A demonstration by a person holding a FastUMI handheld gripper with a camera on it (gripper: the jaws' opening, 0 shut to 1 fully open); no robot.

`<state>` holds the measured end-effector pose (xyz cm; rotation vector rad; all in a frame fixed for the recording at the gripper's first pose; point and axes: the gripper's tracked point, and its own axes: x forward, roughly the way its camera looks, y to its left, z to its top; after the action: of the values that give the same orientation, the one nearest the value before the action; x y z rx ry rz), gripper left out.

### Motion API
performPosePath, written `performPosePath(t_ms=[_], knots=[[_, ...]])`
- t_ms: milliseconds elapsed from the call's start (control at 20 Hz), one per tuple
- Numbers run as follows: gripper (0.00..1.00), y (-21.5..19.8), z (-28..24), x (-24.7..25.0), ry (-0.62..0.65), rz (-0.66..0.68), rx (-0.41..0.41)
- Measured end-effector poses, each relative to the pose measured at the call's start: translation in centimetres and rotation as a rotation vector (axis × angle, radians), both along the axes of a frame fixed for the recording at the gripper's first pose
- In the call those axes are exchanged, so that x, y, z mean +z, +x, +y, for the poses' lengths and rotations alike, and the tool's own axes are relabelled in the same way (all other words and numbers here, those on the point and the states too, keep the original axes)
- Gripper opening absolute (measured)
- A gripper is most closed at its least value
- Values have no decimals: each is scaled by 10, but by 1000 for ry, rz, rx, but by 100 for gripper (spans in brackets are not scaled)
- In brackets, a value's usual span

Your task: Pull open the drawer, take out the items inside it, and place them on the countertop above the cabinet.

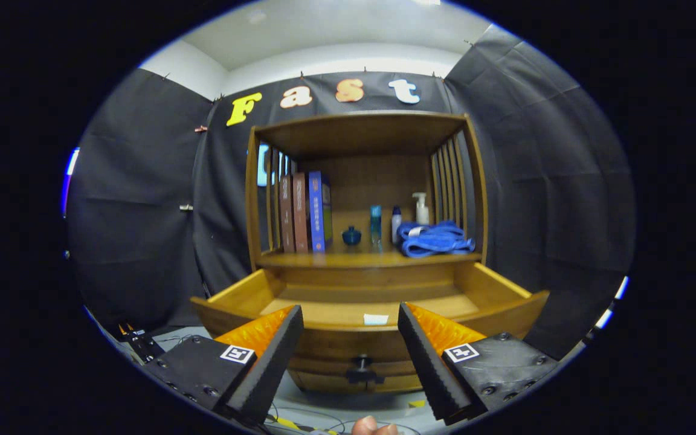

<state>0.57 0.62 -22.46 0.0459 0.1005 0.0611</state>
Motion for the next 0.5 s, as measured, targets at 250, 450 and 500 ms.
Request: performPosePath(t_ms=[250,450,500], knots=[[98,26,7,62,42,110,82],[98,75,2,82,-28,219,88],[99,89,3,80,-55,252,91]])
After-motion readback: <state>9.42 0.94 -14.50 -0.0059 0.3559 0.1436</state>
